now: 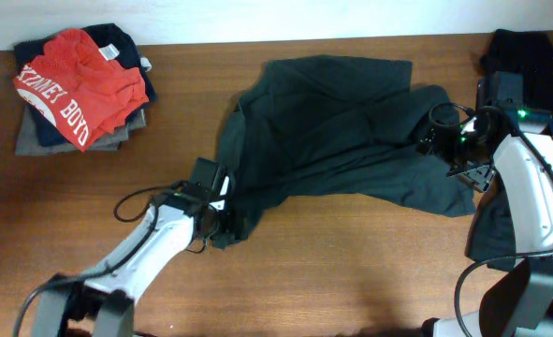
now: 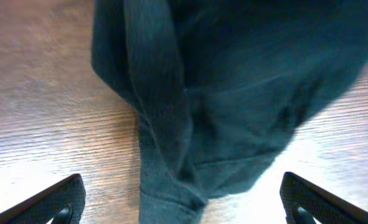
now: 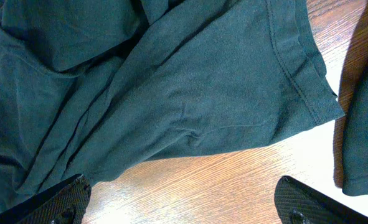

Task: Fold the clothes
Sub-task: 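Grasp the shirt's left edge with the left gripper and pull it left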

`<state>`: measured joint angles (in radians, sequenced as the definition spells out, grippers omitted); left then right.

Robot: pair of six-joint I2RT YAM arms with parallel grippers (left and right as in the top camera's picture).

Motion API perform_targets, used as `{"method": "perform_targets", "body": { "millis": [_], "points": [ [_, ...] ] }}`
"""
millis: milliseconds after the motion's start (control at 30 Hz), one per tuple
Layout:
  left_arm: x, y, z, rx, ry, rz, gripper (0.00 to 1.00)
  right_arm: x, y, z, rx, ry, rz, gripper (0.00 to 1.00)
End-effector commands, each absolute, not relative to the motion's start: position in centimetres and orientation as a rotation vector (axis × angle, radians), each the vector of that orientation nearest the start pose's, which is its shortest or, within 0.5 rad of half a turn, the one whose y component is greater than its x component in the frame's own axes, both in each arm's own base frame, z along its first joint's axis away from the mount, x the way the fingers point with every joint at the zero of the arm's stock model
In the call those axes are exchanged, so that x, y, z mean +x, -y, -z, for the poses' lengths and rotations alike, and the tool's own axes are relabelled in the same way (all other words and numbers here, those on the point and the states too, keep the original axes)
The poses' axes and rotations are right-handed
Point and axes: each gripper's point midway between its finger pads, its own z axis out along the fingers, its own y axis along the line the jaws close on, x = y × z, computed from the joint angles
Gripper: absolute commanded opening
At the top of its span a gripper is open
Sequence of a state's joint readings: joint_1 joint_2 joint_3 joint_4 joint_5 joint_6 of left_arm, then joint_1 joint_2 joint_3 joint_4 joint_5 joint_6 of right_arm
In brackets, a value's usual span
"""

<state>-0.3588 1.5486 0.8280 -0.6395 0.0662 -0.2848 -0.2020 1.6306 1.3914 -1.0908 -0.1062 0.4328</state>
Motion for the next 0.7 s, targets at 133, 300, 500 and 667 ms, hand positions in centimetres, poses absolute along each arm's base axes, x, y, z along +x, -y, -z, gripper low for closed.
{"method": "perform_targets", "body": {
  "millis": [133, 300, 500, 667],
  "points": [
    [27.3, 11.0, -1.5, 0.089, -2.957, 0.152, 0.98, 34.8, 4.9, -15.0, 0.855, -2.745, -0.205, 0.99],
    [28.1, 9.9, -1.6, 0.077, -2.922, 0.055, 0.71, 34.7, 4.9, -14.9, 0.855, -2.745, -0.205, 0.99],
    [28.5, 9.3, -1.7, 0.076, -2.902, 0.0, 0.59, 34.7, 4.9, -14.9, 0.856, -2.746, -0.204, 0.99],
    [28.8, 8.9, -1.8, 0.073, -2.887, -0.035, 0.52, 34.7, 4.9, -14.9, 0.856, -2.748, -0.204, 0.99]
  ]
}}
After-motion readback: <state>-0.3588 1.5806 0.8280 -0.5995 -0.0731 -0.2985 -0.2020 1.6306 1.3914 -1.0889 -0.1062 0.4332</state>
